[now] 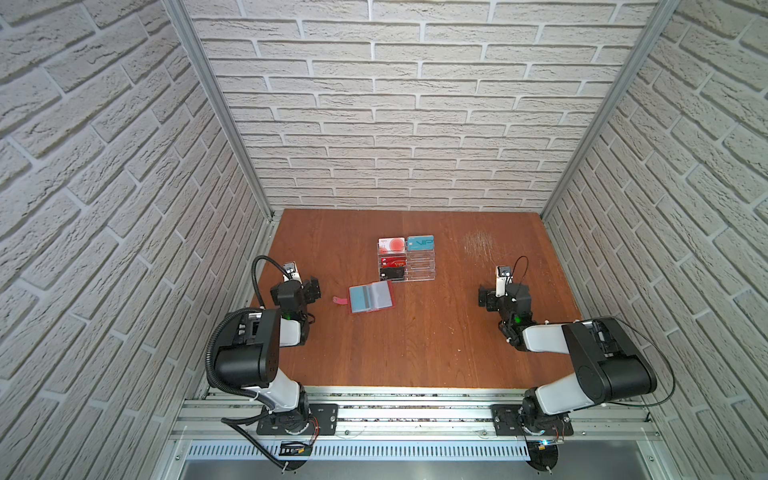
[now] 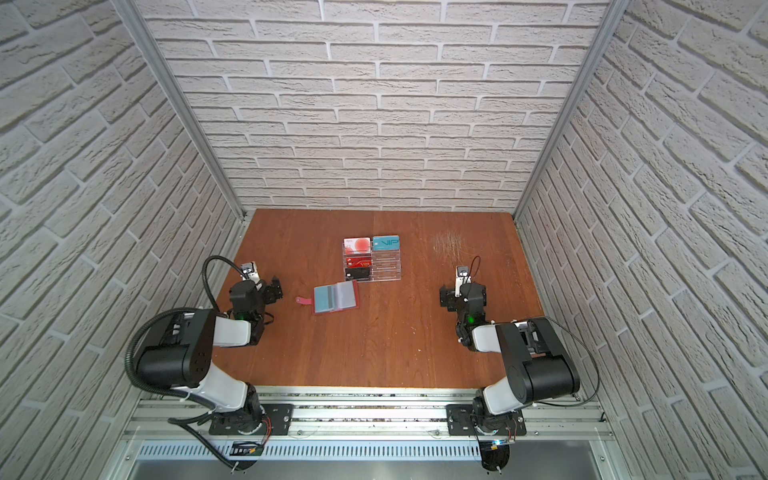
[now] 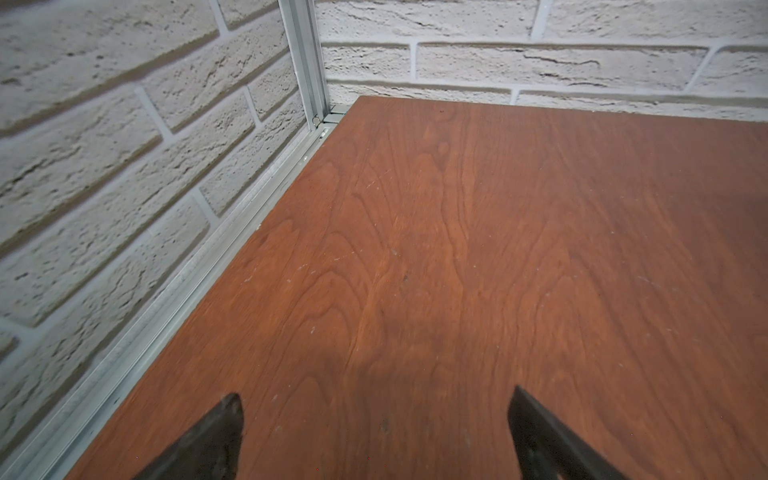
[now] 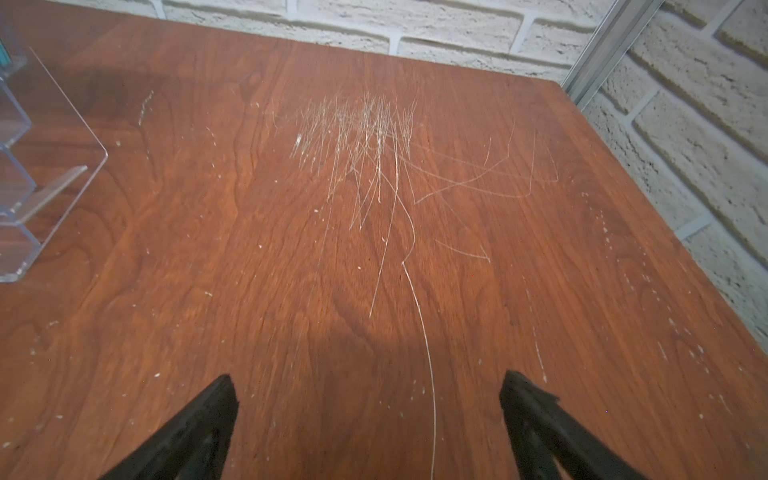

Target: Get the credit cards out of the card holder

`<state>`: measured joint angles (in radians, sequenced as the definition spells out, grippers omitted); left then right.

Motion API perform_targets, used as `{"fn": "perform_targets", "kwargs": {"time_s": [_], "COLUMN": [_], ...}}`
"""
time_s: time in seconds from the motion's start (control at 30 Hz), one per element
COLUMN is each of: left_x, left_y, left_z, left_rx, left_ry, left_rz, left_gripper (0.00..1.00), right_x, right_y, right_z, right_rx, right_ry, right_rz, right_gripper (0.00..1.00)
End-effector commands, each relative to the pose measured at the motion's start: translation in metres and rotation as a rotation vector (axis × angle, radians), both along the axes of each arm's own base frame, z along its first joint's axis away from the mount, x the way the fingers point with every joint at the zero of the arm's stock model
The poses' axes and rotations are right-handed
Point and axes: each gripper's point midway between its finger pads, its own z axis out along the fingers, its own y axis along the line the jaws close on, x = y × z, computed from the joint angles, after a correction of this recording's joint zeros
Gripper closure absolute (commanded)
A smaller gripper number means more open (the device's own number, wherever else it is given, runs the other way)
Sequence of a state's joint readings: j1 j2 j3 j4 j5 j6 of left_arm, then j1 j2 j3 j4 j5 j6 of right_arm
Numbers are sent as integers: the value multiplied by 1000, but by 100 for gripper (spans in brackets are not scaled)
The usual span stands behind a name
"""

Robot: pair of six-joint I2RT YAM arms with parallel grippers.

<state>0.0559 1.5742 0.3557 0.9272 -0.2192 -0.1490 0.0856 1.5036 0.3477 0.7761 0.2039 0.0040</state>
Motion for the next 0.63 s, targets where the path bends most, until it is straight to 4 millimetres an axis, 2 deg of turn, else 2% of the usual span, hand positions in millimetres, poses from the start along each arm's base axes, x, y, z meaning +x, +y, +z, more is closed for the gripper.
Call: {"fn": "perform_targets", "kwargs": {"time_s": [0.0, 0.6], "left_x": [6, 6], "left_y": [-2, -2], "left_z": [12, 12], "left_rx": [19, 19], "left_ry": [-42, -42], "left_rz": [-12, -13], "left_gripper": [2, 2], "right_x": [7, 10], "right_y": [3, 5], "right_z": [29, 29], "right_rx": [26, 30], "right_ry": [-120, -110], "right_rz": [14, 24], "right_gripper": [0, 0]}}
